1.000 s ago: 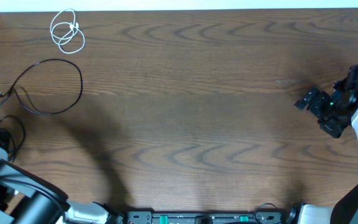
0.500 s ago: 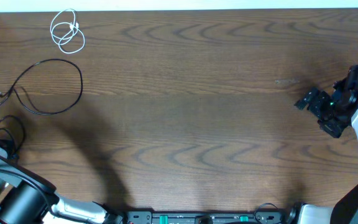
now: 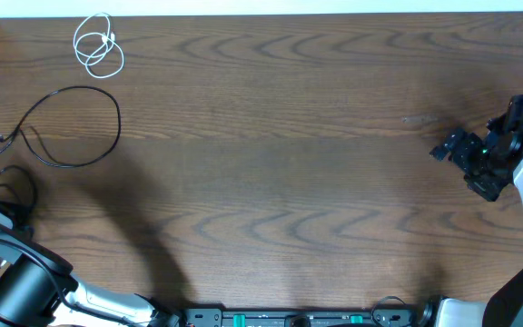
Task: Untangle cables
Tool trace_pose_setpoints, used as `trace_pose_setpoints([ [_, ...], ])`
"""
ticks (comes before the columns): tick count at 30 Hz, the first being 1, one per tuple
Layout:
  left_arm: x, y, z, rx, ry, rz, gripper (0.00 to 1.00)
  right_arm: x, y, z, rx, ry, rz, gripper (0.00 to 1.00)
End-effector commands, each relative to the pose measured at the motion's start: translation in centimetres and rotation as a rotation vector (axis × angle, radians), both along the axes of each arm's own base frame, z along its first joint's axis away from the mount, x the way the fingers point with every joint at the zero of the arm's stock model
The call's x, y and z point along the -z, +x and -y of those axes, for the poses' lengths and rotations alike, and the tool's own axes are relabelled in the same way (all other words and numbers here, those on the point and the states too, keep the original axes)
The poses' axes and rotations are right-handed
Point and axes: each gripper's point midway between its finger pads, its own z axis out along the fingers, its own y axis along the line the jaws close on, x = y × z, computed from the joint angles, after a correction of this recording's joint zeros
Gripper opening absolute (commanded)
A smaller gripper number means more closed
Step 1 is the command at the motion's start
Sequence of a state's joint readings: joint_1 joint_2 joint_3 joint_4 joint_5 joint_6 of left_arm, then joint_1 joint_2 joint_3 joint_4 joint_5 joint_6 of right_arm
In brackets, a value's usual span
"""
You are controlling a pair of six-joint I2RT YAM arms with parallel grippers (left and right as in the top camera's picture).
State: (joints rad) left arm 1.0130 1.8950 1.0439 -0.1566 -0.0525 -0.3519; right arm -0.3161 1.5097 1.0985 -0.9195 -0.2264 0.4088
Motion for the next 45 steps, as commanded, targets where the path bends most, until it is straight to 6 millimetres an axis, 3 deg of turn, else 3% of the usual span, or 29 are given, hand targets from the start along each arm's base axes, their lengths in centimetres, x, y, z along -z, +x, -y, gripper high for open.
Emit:
trace_pose_setpoints([
  [1, 1.2, -1.5, 0.4, 0.054, -0.020, -0.115, 0.31, -0.4, 0.1, 0.3, -0.007, -0.016, 0.015, 0.99],
  [3, 1.9, -2.3, 0.9, 0.088, -0.039, -0.176, 0.25, -0.4, 0.1, 0.3, -0.007, -0.016, 0.014, 0.99],
  [7, 3.0, -2.9, 1.8, 0.156, -0.083, -0.233, 0.26, -0.4, 0.1, 0.3, -0.007, -0.017, 0.014, 0.99],
  [17, 3.1, -5.9, 2.6, 0.136, -0.112, -0.394, 0.24, -0.4, 0.1, 0.3, -0.007, -0.017, 0.014, 0.99],
  [22, 3.2, -6.3, 3.3, 0.182, -0.139, -0.423, 0.32, -0.4, 0.1, 0.3, -0.007, -0.016, 0.015, 0.99],
  [26, 3.2, -5.4, 3.6, 0.332, -0.130, -0.474, 0.34, -0.4, 0.1, 0.3, -0.007, -0.017, 0.014, 0.99],
  [33, 3.2, -1.4, 5.0, 0.537, -0.085, -0.490, 0.19, -0.4, 0.1, 0.3, -0.007, -0.016, 0.014, 0.99],
  [35, 3.2, -0.6, 5.3, 0.558, -0.075, -0.489, 0.08, -0.4, 0.1, 0.3, -0.007, -0.016, 0.014, 0.99],
  [38, 3.3, -0.1, 5.7, 0.571, -0.080, -0.470, 0.08, -0.4, 0.1, 0.3, -0.007, -0.017, 0.014, 0.99],
  [40, 3.3, -0.1, 5.6, 0.567, -0.080, -0.468, 0.14, -0.4, 0.1, 0.3, -0.007, -0.017, 0.014, 0.99],
  [43, 3.1, 0.1, 5.4, 0.565, -0.068, -0.462, 0.41, -0.4, 0.1, 0.3, -0.007, -0.016, 0.014, 0.99],
  [45, 2.6, 0.4, 5.0, 0.547, -0.054, -0.449, 0.54, -0.4, 0.1, 0.3, -0.007, -0.016, 0.014, 0.99],
])
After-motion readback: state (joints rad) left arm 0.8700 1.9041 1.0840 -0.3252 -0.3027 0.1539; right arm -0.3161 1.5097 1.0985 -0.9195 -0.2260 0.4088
